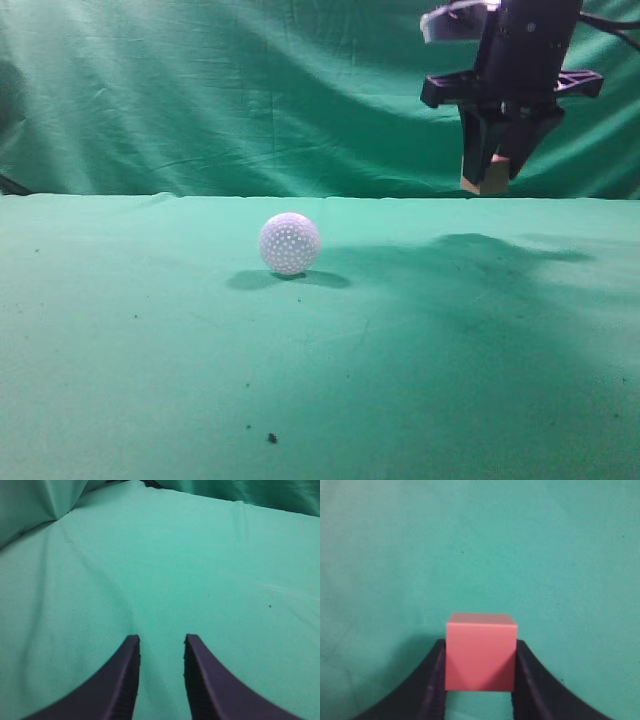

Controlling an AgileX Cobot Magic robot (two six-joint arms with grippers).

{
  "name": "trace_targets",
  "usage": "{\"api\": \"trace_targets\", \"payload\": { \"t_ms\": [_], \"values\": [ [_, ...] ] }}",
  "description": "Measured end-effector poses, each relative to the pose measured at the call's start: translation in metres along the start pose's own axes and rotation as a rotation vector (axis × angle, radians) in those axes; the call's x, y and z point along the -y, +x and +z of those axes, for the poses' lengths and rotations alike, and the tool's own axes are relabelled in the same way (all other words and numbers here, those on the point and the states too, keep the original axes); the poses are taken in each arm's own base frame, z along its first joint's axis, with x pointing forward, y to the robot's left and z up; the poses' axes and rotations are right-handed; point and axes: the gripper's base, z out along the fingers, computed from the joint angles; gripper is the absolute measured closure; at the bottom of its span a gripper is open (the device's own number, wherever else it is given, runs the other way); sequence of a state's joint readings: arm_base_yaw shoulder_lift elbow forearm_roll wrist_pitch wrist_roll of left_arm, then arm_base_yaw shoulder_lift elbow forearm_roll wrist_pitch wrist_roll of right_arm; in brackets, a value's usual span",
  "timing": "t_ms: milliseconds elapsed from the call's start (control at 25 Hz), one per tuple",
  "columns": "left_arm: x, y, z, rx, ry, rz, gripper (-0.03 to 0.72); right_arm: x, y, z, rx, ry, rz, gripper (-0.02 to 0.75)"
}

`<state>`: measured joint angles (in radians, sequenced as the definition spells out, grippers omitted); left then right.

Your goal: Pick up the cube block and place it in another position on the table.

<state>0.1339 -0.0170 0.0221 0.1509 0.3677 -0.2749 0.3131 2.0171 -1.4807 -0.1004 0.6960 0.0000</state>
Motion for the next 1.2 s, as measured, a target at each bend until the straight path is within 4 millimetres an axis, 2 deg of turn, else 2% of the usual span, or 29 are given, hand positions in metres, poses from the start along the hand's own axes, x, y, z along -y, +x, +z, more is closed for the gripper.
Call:
{"api": "trace_targets", "payload": {
  "t_ms": [120, 200, 360, 440, 520, 560, 600, 680, 720, 840, 960, 1040, 1200],
  "values": [
    [0.0, 0.0, 0.0, 0.0, 0.0, 0.0, 0.453, -0.001, 0.004, 0.015, -0.036, -0.002, -0.002, 0.501],
    [0.0, 0.0, 0.0, 0.0, 0.0, 0.0, 0.453, -0.001, 0.005, 0.018, -0.045, -0.002, -0.002, 0.501],
    [0.0, 0.0, 0.0, 0.0, 0.0, 0.0, 0.453, -0.001, 0.007, 0.018, -0.067, -0.004, 0.025, 0.282],
    [0.0, 0.0, 0.0, 0.0, 0.0, 0.0, 0.453, -0.001, 0.009, 0.018, -0.093, -0.002, 0.06, 0.217],
    [0.0, 0.0, 0.0, 0.0, 0.0, 0.0, 0.453, 0.0, 0.01, 0.011, -0.11, 0.001, 0.087, 0.227],
    [0.0, 0.0, 0.0, 0.0, 0.0, 0.0, 0.453, 0.0, 0.01, 0.005, -0.114, 0.003, 0.095, 0.273],
    [0.0, 0.0, 0.0, 0.0, 0.0, 0.0, 0.453, 0.001, 0.009, -0.005, -0.109, 0.004, 0.101, 0.349],
    [0.0, 0.0, 0.0, 0.0, 0.0, 0.0, 0.453, 0.003, 0.006, -0.036, -0.081, 0.007, 0.111, 0.547],
    [0.0, 0.0, 0.0, 0.0, 0.0, 0.0, 0.453, 0.004, 0.005, -0.051, -0.064, 0.009, 0.113, 0.615],
    [0.0, 0.0, 0.0, 0.0, 0.0, 0.0, 0.453, 0.008, 0.007, -0.107, -0.007, 0.014, 0.119, 0.738],
    [0.0, 0.0, 0.0, 0.0, 0.0, 0.0, 0.453, 0.011, 0.019, -0.158, 0.038, 0.019, 0.122, 0.738],
    [0.0, 0.0, 0.0, 0.0, 0.0, 0.0, 0.453, 0.011, 0.032, -0.182, 0.063, 0.02, 0.125, 0.738],
    [0.0, 0.0, 0.0, 0.0, 0.0, 0.0, 0.453, 0.01, 0.075, -0.214, 0.093, 0.016, 0.144, 0.738]
  ]
}}
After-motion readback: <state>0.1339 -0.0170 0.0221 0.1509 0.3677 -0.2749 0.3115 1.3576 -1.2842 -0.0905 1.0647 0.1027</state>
